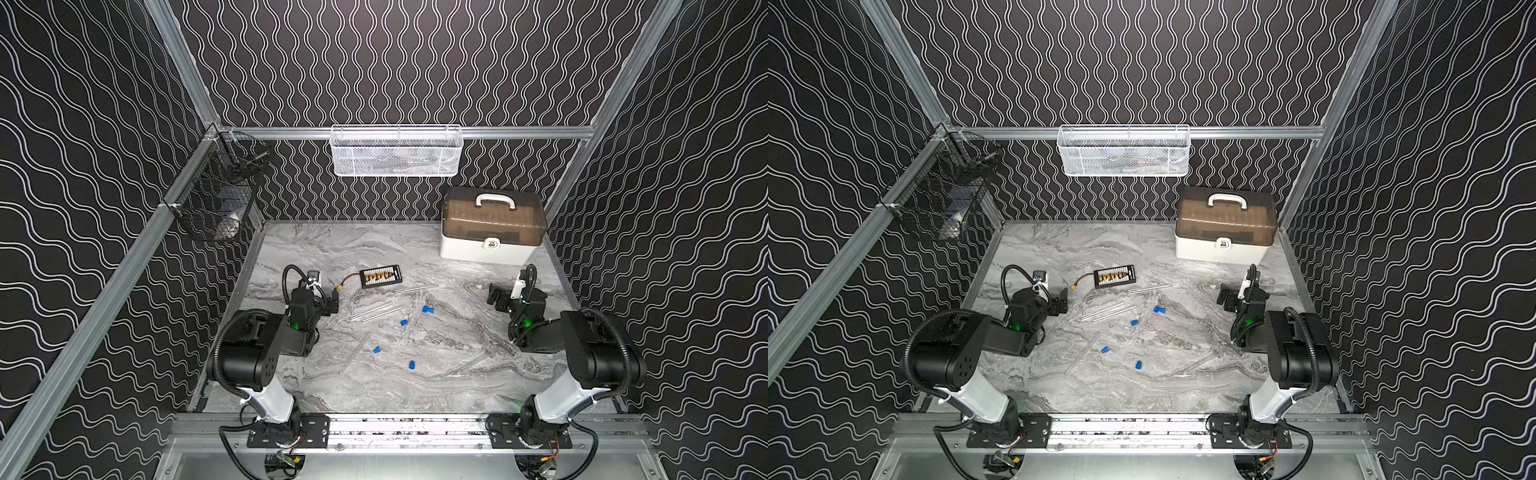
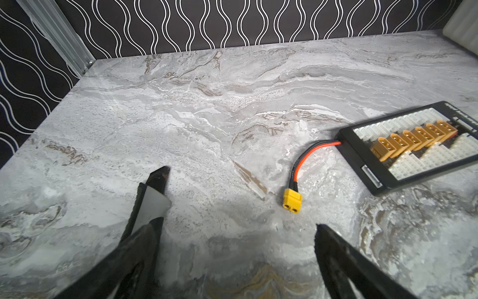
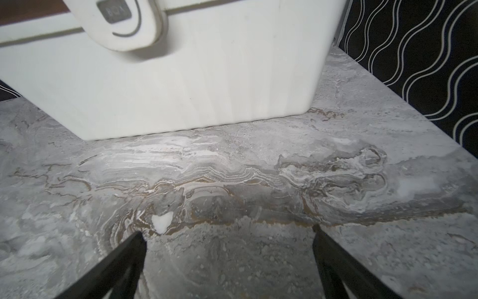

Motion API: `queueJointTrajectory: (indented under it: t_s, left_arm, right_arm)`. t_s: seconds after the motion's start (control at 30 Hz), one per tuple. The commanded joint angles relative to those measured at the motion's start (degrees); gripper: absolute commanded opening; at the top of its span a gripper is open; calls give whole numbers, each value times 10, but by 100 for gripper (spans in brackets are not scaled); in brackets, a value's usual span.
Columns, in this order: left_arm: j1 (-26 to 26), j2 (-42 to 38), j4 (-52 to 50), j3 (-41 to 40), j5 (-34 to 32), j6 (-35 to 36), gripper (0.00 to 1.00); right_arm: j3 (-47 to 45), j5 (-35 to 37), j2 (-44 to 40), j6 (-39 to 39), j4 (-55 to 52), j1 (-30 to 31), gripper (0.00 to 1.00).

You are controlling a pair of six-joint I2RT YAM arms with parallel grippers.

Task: Insert stoppers into test tubes
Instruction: Pick up the test tube at the center of the board.

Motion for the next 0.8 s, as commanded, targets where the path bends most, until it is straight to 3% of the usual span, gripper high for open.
queueJointTrajectory:
  t_s: [0.0,0.63,0.77]
  left_arm:
    - [0,-4,20,-1,-1,-2,99]
    - [0,-4,22,-3,-2,-2,99]
    - [0,-20,28,-13,-17,-8,99]
  right_arm:
    - [1,0,0,-5,17,0,99]
    - [1,-3,-1,-1,11,0,99]
    - [-38,36,-39,19,59,-1,99]
